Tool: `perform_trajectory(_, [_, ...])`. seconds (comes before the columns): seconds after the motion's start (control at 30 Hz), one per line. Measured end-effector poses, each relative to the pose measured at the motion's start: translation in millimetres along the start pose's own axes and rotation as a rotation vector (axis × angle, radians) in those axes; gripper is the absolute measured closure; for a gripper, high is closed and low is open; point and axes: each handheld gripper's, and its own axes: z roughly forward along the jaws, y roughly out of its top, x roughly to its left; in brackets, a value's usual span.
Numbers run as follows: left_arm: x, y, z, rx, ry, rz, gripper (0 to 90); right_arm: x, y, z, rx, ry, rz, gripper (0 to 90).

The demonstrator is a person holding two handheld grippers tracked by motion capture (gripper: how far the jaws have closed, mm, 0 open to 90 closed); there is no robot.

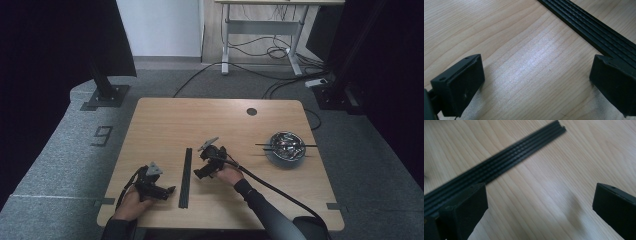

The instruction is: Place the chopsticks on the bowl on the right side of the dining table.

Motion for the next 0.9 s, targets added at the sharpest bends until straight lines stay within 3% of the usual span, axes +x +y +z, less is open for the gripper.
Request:
perform_trajectory(0.53, [0.1,0.0,-0.1,0.001,0.0,0.001,0.0,14.3,10.1,23.6,0.004,-0.016,-0.019,0.1])
perform_trajectory(0.9, [0.1,0.0,0.0,0.001,0.0,0.001,0.0,12.7,10.1,27.7,-0.011,-0.011,-0.005,0.8])
